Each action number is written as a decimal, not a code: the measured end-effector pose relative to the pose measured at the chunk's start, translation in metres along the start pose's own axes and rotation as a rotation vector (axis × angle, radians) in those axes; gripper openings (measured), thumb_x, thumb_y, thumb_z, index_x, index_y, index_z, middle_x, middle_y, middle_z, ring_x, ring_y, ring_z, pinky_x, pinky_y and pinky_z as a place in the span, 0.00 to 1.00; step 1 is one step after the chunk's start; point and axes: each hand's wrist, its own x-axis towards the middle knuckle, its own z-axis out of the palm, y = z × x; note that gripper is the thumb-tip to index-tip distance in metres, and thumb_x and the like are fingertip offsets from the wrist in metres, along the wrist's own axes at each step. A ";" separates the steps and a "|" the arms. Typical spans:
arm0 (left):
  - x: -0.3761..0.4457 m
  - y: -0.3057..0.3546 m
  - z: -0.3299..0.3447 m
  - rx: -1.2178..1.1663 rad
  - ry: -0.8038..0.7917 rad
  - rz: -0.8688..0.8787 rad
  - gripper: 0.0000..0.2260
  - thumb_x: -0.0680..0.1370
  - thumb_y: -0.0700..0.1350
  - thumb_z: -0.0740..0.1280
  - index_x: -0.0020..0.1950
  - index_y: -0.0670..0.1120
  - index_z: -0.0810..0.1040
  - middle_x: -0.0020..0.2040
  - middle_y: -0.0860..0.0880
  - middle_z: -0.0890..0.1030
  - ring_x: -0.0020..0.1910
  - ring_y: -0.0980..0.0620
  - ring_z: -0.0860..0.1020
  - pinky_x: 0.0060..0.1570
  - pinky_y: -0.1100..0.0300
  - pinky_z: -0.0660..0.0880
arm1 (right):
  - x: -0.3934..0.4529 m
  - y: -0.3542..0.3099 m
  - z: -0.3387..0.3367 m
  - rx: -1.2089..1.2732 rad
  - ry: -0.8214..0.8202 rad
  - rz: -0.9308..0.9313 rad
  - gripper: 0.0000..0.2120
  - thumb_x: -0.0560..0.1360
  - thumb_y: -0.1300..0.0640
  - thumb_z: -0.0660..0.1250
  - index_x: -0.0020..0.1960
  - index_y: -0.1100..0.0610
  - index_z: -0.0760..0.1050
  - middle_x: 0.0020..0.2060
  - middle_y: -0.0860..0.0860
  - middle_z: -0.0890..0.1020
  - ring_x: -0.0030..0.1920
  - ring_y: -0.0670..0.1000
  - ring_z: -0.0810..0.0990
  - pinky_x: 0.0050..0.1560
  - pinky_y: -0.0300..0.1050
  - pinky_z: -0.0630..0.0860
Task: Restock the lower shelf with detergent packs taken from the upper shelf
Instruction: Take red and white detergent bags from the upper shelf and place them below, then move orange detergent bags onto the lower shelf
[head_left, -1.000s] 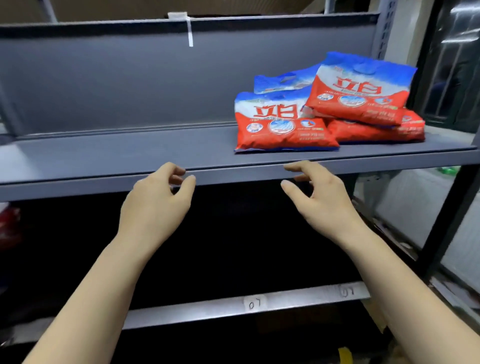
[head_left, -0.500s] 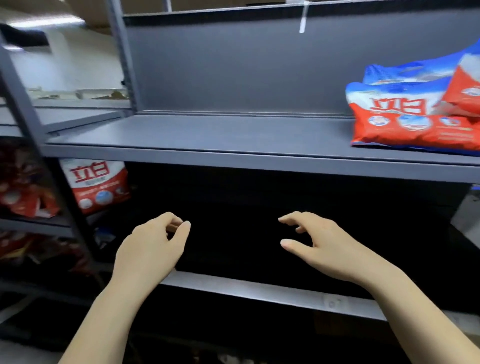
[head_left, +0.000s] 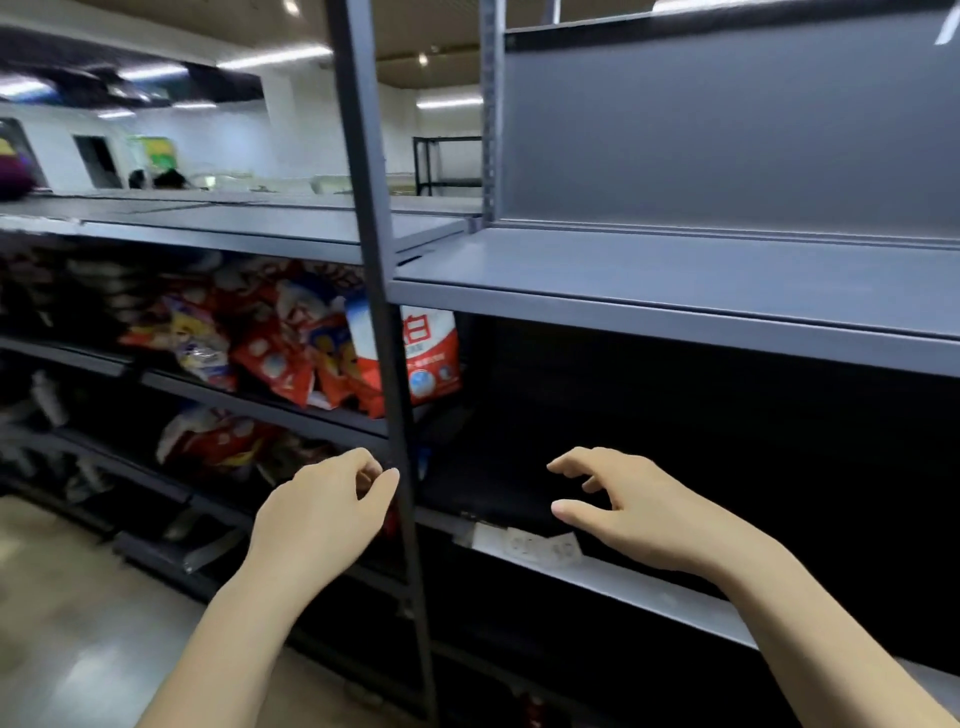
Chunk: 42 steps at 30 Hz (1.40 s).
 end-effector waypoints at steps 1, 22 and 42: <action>0.004 -0.017 -0.007 0.010 0.001 -0.014 0.11 0.78 0.61 0.58 0.46 0.58 0.75 0.38 0.61 0.77 0.38 0.61 0.75 0.33 0.63 0.68 | 0.013 -0.014 0.010 0.000 -0.010 -0.012 0.20 0.76 0.41 0.62 0.68 0.42 0.67 0.63 0.39 0.73 0.60 0.39 0.72 0.56 0.35 0.69; 0.114 -0.242 -0.054 0.053 0.063 -0.281 0.10 0.79 0.61 0.57 0.48 0.58 0.74 0.45 0.62 0.78 0.40 0.59 0.76 0.34 0.62 0.71 | 0.245 -0.143 0.147 0.007 -0.194 -0.196 0.22 0.75 0.38 0.61 0.67 0.42 0.66 0.65 0.42 0.72 0.61 0.44 0.73 0.60 0.44 0.72; 0.339 -0.378 -0.058 -0.052 0.035 -0.297 0.10 0.80 0.58 0.57 0.52 0.56 0.75 0.48 0.59 0.77 0.45 0.55 0.77 0.43 0.59 0.75 | 0.475 -0.191 0.199 0.106 -0.147 -0.066 0.20 0.76 0.41 0.63 0.66 0.43 0.68 0.59 0.42 0.75 0.47 0.38 0.73 0.47 0.38 0.72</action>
